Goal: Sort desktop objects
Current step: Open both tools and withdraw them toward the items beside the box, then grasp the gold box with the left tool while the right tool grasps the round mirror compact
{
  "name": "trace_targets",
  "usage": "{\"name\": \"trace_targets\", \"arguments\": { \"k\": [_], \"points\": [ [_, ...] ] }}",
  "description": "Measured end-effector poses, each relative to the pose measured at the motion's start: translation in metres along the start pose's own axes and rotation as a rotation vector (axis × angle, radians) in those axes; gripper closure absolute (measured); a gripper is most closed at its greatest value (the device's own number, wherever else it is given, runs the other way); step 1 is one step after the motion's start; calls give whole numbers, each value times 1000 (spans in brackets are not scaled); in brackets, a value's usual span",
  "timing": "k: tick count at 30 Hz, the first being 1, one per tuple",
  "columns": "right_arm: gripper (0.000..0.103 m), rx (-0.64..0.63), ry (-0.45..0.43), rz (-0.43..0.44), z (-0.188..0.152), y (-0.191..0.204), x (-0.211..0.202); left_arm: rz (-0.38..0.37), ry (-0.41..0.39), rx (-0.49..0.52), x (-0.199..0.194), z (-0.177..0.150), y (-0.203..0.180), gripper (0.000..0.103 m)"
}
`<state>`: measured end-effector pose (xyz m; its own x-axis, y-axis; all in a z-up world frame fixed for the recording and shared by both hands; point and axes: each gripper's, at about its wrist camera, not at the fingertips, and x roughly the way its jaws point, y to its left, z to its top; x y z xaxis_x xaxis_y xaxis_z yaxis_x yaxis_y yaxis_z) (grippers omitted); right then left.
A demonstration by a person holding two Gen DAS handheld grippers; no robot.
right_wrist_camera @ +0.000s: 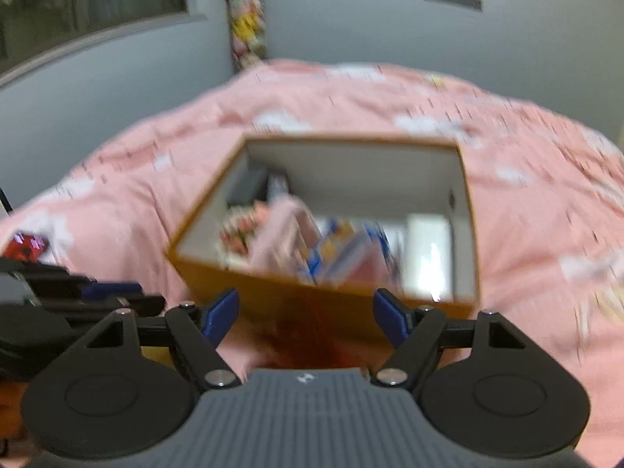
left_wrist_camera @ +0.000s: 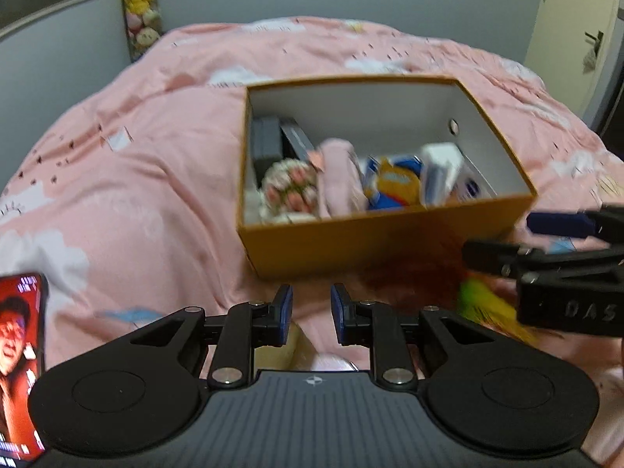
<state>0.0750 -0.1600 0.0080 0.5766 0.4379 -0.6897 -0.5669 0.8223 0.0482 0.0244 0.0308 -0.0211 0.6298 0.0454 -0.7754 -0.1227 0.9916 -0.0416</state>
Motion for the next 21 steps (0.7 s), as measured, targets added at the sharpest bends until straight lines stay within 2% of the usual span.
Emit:
{"name": "trace_targets", "arguments": {
  "k": [6, 10, 12, 14, 16, 21],
  "points": [
    [26, 194, 93, 5, -39, -23, -7, -19, 31, 31, -8, -25, -19, 78],
    [28, 260, 124, 62, -62, -27, -12, -29, 44, 13, -8, -36, -20, 78],
    [30, 244, 130, 93, -63, -21, -11, -44, 48, 19, -7, -38, -20, 78],
    [39, 205, 121, 110, -60, -14, -11, -47, 36, 11, -9, -37, -15, 78],
    [41, 170, 137, 134, -57, -8, -7, -40, 35, -11, -8, -35, -5, 78],
    [43, 135, 194, 183, -55, -3, 14, -21, 76, -42, 4, -36, 13, 69]
  ]
}}
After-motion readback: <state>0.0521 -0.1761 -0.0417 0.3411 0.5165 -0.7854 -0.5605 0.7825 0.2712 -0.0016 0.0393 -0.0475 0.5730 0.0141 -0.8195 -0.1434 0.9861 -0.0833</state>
